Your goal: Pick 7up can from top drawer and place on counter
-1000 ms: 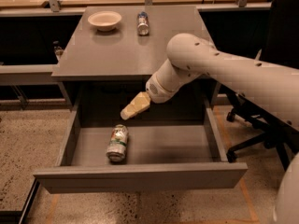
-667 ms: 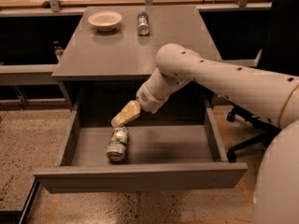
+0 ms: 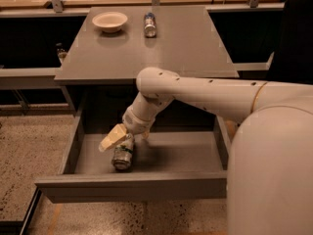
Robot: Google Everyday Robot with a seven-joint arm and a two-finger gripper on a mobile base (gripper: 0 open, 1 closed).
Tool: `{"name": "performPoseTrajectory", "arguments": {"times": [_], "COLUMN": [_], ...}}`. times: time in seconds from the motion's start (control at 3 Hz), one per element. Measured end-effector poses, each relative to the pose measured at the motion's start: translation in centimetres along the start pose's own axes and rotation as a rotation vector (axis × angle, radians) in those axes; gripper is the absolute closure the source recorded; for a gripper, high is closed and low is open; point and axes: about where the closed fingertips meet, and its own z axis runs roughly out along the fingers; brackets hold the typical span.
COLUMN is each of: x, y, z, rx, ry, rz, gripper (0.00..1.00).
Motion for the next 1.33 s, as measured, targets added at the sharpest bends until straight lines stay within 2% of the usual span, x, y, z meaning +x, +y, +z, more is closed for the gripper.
{"name": "performPoseTrajectory", "arguments": {"times": [0.33,0.67,1.0,1.33], "x": [-0.34,-0.49,-0.5,-0.12], "y": [1.03,1.39,1.41,0.62], "z": [3.72,3.63,3.59,4.46], "rx": [0.02,0.028,0.028,0.052], "ry": [0.038,0.043,0.043,0.04], "rz": [0.038,0.046,0.046,0.092], "gripper": [0.18,0.49,0.72,0.95]}}
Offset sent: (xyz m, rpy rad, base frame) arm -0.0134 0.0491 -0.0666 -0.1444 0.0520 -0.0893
